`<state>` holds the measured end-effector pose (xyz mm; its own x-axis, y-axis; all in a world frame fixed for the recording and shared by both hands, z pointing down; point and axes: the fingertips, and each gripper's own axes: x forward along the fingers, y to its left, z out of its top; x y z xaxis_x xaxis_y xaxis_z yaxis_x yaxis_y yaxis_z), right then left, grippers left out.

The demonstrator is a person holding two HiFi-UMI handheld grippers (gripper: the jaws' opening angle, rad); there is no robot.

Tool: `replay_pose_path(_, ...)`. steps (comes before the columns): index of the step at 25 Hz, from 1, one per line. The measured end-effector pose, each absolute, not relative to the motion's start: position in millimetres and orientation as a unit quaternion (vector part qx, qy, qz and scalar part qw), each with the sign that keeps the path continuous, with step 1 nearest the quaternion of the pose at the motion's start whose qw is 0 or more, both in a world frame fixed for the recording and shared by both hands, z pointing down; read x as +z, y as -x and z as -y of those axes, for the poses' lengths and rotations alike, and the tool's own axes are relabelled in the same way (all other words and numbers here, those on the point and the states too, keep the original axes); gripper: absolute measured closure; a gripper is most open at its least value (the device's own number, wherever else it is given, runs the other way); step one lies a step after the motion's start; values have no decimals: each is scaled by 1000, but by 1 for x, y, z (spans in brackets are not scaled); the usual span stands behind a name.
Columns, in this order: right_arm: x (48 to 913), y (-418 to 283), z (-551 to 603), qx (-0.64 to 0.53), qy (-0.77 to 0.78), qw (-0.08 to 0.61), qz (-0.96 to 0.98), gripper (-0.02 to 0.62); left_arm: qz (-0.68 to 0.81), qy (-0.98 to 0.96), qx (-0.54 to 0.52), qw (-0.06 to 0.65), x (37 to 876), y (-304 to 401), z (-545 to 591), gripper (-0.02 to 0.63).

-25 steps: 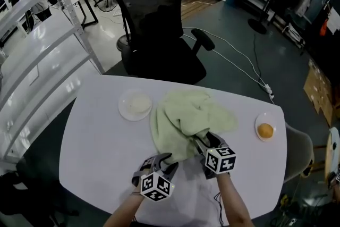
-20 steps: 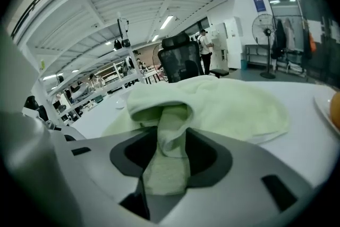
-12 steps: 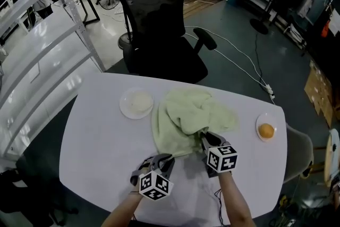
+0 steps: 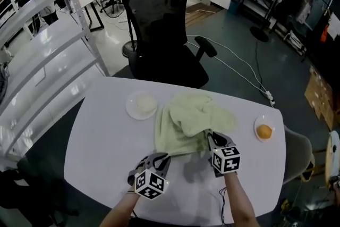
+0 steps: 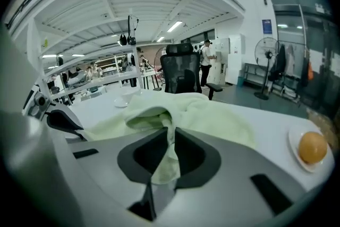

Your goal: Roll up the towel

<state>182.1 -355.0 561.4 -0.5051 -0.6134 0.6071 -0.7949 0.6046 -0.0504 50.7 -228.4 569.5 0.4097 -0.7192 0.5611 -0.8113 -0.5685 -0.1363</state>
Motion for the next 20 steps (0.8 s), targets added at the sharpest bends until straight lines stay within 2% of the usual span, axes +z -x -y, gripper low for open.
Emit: replay_pose_path(20,484,-238,325,96,-456,255,847,551,550,-801,225,70,497,16,180,557)
